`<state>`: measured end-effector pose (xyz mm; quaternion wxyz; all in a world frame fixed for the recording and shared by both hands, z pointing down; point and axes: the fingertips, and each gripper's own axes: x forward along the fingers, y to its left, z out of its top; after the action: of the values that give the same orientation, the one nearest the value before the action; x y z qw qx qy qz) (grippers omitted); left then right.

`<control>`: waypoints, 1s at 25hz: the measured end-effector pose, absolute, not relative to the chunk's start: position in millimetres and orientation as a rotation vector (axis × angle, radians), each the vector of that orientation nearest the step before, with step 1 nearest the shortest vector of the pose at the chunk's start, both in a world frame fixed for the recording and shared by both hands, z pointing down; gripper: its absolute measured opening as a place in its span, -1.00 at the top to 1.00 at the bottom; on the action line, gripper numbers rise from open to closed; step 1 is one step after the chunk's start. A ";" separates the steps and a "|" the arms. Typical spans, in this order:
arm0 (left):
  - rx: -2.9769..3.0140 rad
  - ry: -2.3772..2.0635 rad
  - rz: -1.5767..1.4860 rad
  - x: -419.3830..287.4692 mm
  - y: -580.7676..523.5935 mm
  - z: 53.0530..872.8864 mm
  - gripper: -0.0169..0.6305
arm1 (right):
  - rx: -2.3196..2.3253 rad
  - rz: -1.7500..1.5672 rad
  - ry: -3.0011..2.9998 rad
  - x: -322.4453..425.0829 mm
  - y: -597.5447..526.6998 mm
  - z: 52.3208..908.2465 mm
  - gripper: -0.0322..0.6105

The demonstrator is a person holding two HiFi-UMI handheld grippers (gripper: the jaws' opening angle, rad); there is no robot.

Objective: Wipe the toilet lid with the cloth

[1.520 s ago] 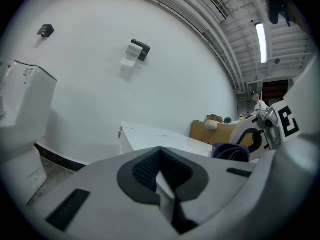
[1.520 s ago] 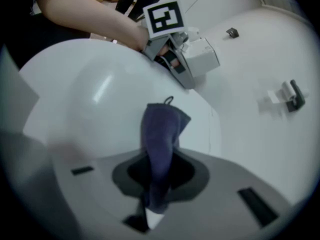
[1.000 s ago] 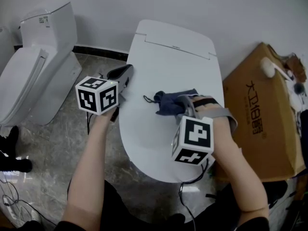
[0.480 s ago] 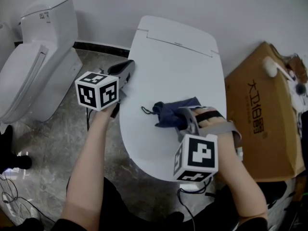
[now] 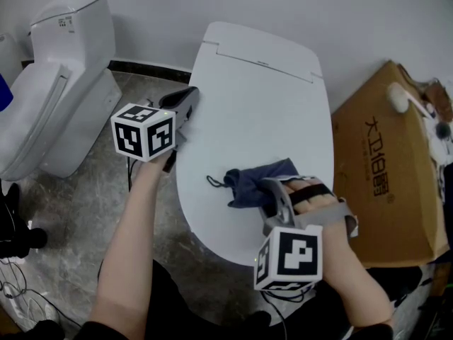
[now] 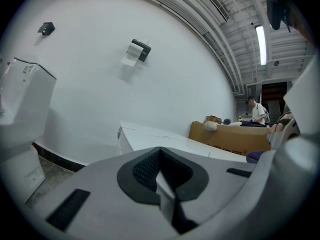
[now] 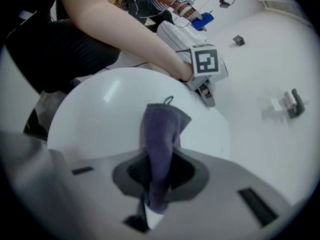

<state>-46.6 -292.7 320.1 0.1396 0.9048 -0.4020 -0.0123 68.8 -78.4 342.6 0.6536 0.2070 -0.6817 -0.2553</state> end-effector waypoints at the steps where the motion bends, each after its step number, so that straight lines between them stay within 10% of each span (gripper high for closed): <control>1: 2.614 -1.163 -0.034 -46.6 -292.6 320.1 0.91 | 0.468 -0.579 -1.549 68.8 -75.6 342.6 0.70; 25: 2.593 -1.178 -0.071 -55.9 -292.1 322.9 0.91 | 0.645 -0.677 -1.680 42.1 -203.6 292.1 0.70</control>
<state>-55.9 -292.1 322.9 0.1456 0.9004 -0.4092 -0.0246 42.1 -203.6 292.1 0.5726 0.2749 -0.7165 -0.2885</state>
